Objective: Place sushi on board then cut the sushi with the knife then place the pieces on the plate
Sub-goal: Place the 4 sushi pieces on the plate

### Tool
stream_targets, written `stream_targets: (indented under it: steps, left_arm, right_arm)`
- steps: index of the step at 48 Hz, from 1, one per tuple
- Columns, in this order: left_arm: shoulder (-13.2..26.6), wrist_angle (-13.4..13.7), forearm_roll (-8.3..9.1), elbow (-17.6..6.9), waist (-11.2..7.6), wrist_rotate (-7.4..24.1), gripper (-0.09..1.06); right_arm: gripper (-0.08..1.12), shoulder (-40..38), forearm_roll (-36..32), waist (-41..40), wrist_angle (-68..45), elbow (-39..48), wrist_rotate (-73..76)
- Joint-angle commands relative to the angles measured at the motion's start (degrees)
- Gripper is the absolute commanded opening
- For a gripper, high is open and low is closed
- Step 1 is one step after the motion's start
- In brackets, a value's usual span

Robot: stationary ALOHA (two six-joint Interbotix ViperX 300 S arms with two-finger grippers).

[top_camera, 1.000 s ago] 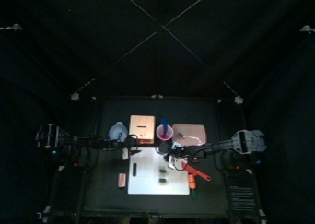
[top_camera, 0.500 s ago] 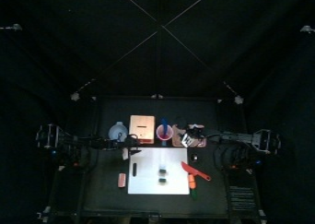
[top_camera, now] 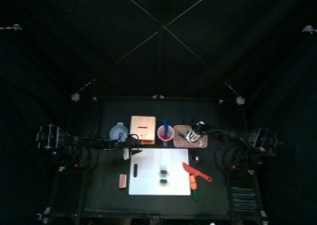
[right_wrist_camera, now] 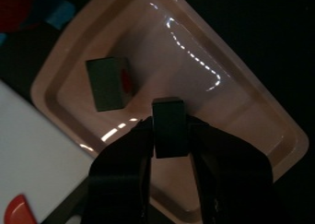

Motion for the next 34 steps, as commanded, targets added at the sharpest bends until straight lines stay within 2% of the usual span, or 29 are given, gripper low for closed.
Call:
stream_targets:
  steps: [1, 9, 14, 23, 34]
  left_arm:
    - [-0.09, -0.18, 0.09, -0.70, 0.35, 0.09, 0.85]
    - [-0.09, -0.18, 0.00, -0.62, 0.44, 0.09, 0.85]
    - [-0.09, -0.18, 0.00, -0.62, 0.35, 0.09, 0.85]
    - [-0.09, -0.18, 0.09, -0.79, 0.35, 0.09, 0.85]
    - [-0.09, -0.18, 0.00, -0.97, 0.35, 0.09, 0.85]
  right_arm:
    - [0.63, 0.62, -0.09, -0.35, -0.53, -0.70, -0.09]
    - [0.81, 1.32, -0.09, -0.44, -0.53, -1.49, -0.09]
    - [0.88, 0.53, 0.09, -0.26, 0.00, -1.76, -0.18]
    - [0.89, -3.43, 0.35, 1.05, 3.60, -3.25, -0.09]
    - [0.89, -7.12, 2.02, 10.72, 5.54, -7.12, -0.18]
